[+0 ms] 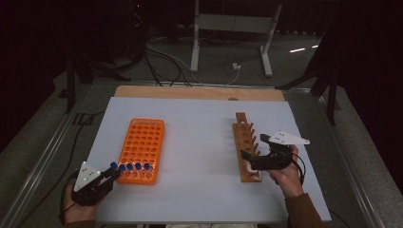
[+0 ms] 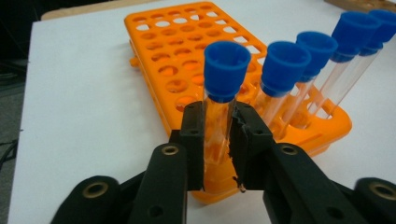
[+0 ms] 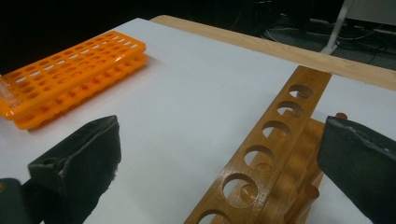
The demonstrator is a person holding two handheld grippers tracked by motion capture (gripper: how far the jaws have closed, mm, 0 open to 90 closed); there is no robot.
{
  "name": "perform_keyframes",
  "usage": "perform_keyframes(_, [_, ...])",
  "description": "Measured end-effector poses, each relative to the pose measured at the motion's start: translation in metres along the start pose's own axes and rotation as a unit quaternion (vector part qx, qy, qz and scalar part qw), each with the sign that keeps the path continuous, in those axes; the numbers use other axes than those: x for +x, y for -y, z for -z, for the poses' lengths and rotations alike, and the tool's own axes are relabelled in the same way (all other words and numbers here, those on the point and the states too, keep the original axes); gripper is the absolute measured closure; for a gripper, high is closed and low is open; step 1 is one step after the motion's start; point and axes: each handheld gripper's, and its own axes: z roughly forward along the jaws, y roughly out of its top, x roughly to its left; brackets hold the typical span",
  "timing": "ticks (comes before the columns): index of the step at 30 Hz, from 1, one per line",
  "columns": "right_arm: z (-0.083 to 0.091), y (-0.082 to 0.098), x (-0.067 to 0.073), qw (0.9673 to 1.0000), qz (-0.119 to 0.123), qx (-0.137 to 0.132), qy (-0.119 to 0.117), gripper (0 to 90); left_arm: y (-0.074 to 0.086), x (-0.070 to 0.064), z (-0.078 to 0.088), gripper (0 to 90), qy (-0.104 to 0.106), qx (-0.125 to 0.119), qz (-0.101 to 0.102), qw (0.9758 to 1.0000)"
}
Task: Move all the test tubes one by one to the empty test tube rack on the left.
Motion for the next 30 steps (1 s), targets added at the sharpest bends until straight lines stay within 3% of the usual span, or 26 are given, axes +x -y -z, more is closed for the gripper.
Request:
perform_keyframes(5, [0.004,0.004,0.000,1.0000,0.000,-0.005,0.004,0.0,-0.001,-0.002,-0.002,77.8,-0.001,0.009,-0.004,0.9999])
perform_keyframes(11, [0.011,0.013,-0.004,0.9998,-0.001,-0.017,0.011,0.0,-0.002,0.002,0.010,61.8,0.012,-0.045,0.015,0.9988])
perform_keyframes(19, [0.018,0.024,-0.005,0.9993,-0.002,-0.033,0.019,0.0,-0.014,-0.002,0.021,45.7,0.025,-0.120,0.027,0.9921])
perform_keyframes(24, [0.021,0.030,-0.005,0.9988,-0.002,-0.044,0.024,0.0,-0.020,-0.005,0.020,36.4,0.016,-0.151,0.040,0.9877])
perform_keyframes(30, [0.022,0.034,-0.002,0.9982,0.004,-0.053,0.026,0.0,-0.024,-0.009,0.017,23.3,-0.001,-0.171,0.052,0.9839])
